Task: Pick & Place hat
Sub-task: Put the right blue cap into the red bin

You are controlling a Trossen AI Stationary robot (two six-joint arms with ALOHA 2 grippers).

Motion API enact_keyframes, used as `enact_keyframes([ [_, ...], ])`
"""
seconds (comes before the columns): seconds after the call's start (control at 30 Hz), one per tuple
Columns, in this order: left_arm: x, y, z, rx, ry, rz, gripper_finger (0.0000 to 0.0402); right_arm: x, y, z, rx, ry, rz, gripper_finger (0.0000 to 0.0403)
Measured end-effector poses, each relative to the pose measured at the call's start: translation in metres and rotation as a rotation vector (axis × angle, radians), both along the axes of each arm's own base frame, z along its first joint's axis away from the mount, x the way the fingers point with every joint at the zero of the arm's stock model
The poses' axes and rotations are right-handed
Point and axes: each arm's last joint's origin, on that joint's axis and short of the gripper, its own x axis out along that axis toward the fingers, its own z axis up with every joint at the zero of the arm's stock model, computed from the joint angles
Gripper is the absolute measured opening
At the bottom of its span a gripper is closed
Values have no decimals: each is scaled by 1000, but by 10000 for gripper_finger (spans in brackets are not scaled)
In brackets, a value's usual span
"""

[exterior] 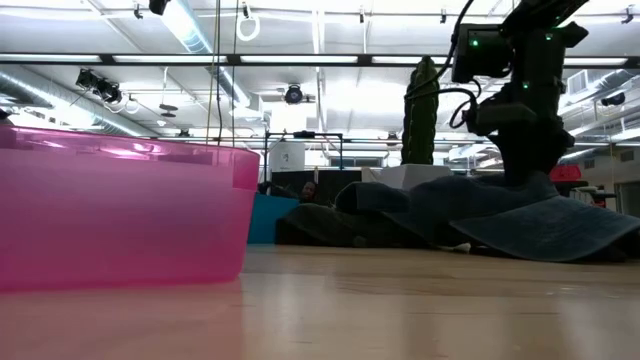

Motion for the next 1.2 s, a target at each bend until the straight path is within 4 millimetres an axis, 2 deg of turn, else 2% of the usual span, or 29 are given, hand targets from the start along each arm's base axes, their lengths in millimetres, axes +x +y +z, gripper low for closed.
enact_keyframes([
  [0.17, 0, 0, 0, 1, 0, 6, 243, 0, 0, 0, -11, 8, 45, 52],
  [0.23, 0, 0, 0, 2, 0, 10, 243, -1, 0, 1, 1, 3, 74, 20],
  [0.4, 0, 0, 0, 3, 1, 12, 243, -5, 2, 20, -1, 22, 115, 21],
  [0.63, 0, 0, 0, 1, -1, 12, 243, -8, 5, 70, -60, -37, 241, 14],
  [1.03, 0, 0, 0, -117, -54, 22, 243, -2, 8, 176, -271, -372, 506, 14],
  [1.2, 0, 0, 1, -213, -100, 21, 243, 2, 7, 206, -424, -510, 612, 14],
])
